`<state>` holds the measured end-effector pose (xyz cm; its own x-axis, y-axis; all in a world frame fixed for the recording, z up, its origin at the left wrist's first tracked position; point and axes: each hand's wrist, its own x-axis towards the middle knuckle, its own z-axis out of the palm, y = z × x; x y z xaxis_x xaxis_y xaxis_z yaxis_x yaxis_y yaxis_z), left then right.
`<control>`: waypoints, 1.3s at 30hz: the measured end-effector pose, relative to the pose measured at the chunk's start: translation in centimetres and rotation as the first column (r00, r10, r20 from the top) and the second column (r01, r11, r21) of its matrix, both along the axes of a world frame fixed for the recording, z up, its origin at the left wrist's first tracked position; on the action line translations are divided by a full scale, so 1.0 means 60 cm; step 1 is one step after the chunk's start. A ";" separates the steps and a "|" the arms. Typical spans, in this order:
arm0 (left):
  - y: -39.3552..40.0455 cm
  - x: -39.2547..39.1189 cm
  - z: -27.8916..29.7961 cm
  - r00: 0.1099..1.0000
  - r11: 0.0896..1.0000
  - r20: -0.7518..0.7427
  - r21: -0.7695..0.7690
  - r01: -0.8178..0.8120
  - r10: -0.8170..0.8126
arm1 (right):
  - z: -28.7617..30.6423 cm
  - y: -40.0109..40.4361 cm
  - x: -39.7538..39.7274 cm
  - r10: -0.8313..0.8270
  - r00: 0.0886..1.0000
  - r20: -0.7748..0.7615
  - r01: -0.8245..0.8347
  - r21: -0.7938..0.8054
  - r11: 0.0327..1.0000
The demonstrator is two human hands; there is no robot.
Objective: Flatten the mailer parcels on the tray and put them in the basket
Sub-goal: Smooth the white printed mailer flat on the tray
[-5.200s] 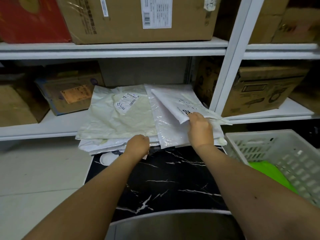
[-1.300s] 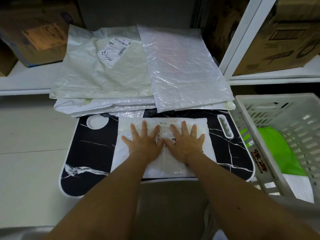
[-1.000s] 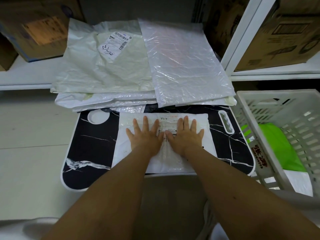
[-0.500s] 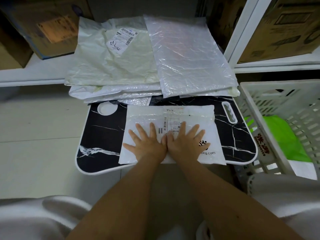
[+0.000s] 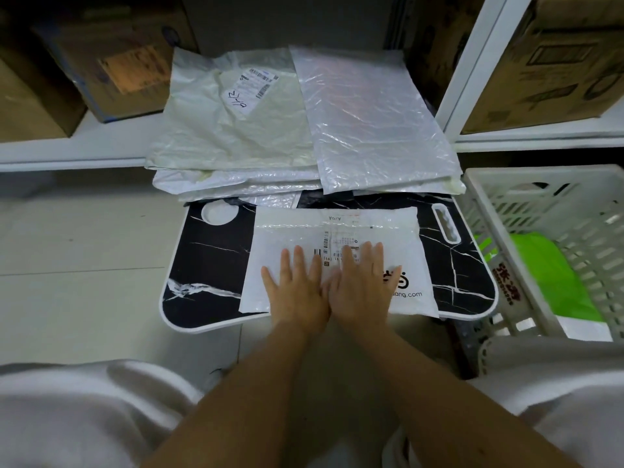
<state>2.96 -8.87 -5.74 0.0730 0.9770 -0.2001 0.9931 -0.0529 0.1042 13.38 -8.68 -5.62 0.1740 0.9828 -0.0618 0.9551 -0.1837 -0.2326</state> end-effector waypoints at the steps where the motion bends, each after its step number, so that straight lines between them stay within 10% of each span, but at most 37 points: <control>1: -0.009 -0.001 -0.005 0.999 0.999 -0.031 -0.031 0.032 -0.033 | -0.002 -0.011 -0.006 0.033 0.999 -0.039 -0.034 -0.023 0.999; 21: 0.026 -0.017 -0.007 0.994 0.990 0.061 -0.115 -0.085 0.093 | -0.007 0.026 0.039 0.186 0.982 -0.007 -0.184 -0.204 0.962; 32: 0.071 -0.061 0.051 0.820 0.796 0.102 -0.333 -0.506 0.563 | 0.029 0.042 0.082 -0.167 0.975 0.148 0.204 -0.283 0.937; 39: 0.072 -0.091 0.047 0.774 0.754 0.125 -0.367 -0.545 0.621 | 0.055 0.012 0.122 -0.512 0.845 -0.151 0.469 -0.248 0.847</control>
<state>-2.47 -4.53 -2.91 -0.4116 0.7386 -0.5339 0.7641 0.5989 0.2395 20.72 -7.95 -2.32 0.5927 0.7350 -0.3295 0.6619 -0.6775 -0.3207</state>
